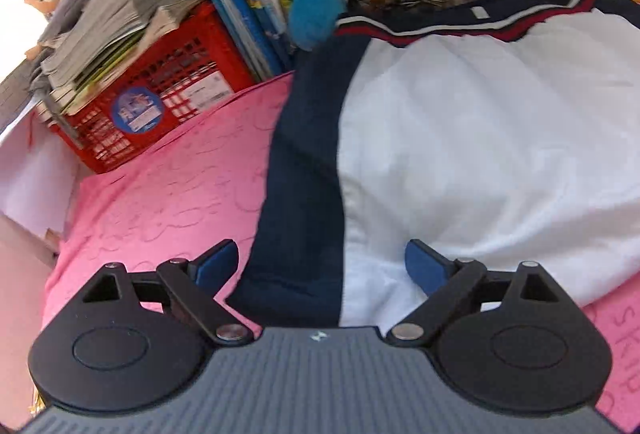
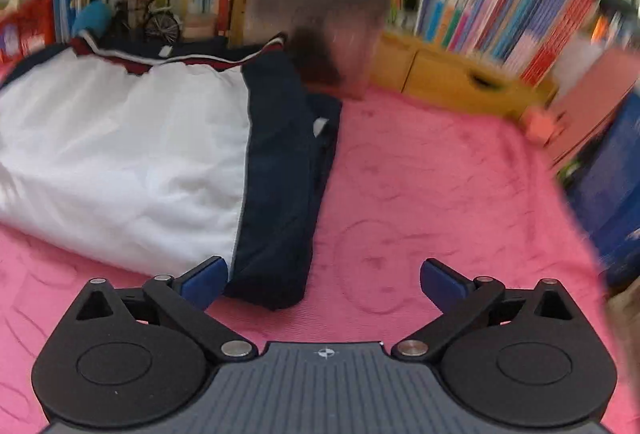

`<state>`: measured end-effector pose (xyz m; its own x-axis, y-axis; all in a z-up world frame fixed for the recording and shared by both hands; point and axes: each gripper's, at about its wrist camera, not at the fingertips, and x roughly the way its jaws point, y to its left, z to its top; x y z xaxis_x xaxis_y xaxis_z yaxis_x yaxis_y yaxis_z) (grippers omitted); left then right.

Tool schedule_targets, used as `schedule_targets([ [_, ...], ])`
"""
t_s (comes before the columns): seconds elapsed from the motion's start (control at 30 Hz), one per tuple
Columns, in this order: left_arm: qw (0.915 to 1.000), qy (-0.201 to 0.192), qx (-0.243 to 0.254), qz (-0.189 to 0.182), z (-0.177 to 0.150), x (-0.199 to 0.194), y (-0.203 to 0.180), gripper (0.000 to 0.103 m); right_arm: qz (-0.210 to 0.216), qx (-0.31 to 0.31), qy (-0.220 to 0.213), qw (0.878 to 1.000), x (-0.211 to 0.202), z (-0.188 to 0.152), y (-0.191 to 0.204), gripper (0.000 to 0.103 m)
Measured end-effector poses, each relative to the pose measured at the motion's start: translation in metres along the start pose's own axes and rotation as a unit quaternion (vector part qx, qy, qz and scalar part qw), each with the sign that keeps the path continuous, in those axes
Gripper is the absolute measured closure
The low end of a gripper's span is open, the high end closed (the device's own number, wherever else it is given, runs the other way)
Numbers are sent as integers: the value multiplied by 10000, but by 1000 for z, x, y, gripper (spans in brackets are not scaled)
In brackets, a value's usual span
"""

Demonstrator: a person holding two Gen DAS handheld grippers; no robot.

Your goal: Fold clothes

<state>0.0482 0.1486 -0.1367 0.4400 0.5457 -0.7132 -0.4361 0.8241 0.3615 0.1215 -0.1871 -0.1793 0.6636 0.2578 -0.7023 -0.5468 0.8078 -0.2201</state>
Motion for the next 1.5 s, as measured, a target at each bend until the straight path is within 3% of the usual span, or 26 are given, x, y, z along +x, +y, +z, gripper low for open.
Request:
schedule_targets([
  [0.07, 10000, 69, 12, 34, -5, 1, 0, 10, 185, -445, -124, 9988, -7, -3, 13, 6],
  [0.2, 10000, 59, 33, 7, -14, 2, 2, 10, 214, -812, 153, 9964, 13, -4, 13, 40],
  [0.23, 10000, 78, -15, -7, -14, 2, 4, 9, 150, -747, 161, 9970, 15, -2, 4, 41],
  [0.33, 9997, 169, -192, -1, -11, 7, 10, 8, -177, -560, 163, 9981, 17, 3, -23, 34],
  [0.43, 9992, 183, -343, -40, -14, 8, 15, 7, -739, -575, 247, 9953, 15, 3, -44, 42],
  [0.53, 9993, 144, -347, -10, -15, 8, 15, 5, -123, -23, 192, 9997, -2, 7, -55, 41],
  [0.63, 9993, 145, -344, 12, -15, 8, 15, 5, 440, -28, 16, 9990, -8, 10, -31, 36],
  [0.67, 9994, 151, -325, 1, -14, 8, 15, 4, 401, -69, 31, 9992, -4, 11, -23, 35],
  [0.7, 9994, 158, -294, -17, -14, 9, 16, 4, 309, -112, 63, 9994, 1, 11, -17, 35],
  [0.77, 9996, 186, -208, -33, -12, 9, 18, 4, -17, 106, 278, 9996, 14, 2, -22, 22],
  [0.9, 9994, 165, 254, 189, -12, 1, 21, 4, -775, 145, 543, 9954, 14, -6, -47, 26],
  [0.93, 9990, 140, 317, 268, -14, -3, 24, 4, -800, 222, 544, 9951, 9, -7, -52, 26],
  [1.03, 9987, 23, 340, 384, -16, -17, 32, 11, -657, 504, 461, 9955, -8, -6, -62, 26],
  [1.1, 9991, -352, 211, 115, -14, -37, 34, 9, -227, 495, 246, 9982, -16, 1, -43, 25],
  [1.23, 9966, -507, 643, 17, -11, -41, 9, 7, 749, 162, -249, 9967, -15, 28, 33, 22],
  [1.33, 9973, -196, 630, 310, -16, -16, 3, 7, 1305, -94, -419, 9905, -5, 46, 87, 22],
  [1.4, 9984, 96, 303, 470, -22, -1, 18, 7, 1291, -404, -424, 9899, 3, 52, 106, 19],
  [1.5, 9973, 379, -195, 604, -37, 8, 48, 6, 725, -468, -68, 9963, 16, 40, 82, 18],
])
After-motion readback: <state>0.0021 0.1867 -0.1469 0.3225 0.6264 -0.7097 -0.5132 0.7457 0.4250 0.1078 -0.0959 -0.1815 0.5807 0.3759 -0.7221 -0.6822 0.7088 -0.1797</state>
